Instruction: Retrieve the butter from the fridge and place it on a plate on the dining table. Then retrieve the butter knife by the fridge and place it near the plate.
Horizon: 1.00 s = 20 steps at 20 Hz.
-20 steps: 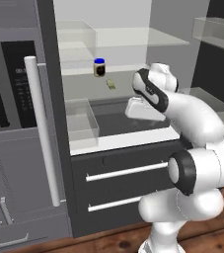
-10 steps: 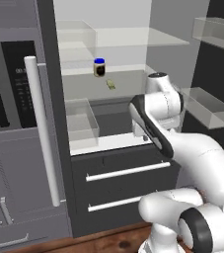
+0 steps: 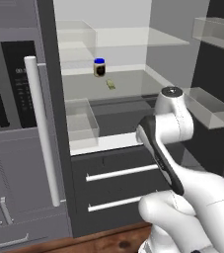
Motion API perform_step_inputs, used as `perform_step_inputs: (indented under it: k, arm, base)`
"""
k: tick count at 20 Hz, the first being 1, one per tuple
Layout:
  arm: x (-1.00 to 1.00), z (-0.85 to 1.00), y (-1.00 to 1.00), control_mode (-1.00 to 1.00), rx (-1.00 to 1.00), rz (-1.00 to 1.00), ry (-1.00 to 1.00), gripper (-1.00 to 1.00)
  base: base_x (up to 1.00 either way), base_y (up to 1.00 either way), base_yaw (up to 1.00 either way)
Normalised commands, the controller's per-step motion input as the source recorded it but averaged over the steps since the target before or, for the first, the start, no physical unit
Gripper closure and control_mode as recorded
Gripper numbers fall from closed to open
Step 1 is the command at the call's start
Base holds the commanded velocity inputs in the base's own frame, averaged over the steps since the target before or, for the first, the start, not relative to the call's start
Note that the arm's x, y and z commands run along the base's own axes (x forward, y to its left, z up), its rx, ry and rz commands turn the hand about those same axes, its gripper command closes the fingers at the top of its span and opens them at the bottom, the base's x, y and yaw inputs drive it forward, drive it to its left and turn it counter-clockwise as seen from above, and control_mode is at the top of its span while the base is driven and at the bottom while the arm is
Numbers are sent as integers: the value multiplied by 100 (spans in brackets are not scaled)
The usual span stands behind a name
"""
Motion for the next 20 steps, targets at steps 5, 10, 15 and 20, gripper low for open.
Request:
perform_step_inputs:
  k: [5, 10, 15, 20]
  arm:
    - [-11, 11, 0, -100, 17, -4, -13, -100]
    - [-34, 6, 0, -100, -2, 1, -9, -100]
    - [-31, 0, 0, -100, -16, 9, 0, -100]
    - [-10, 0, 0, -100, -3, 9, 2, -100]
  base:
    - [0, 0, 0]
    - [0, 0, 0]
    - [0, 0, 0]
    - [0, 0, 0]
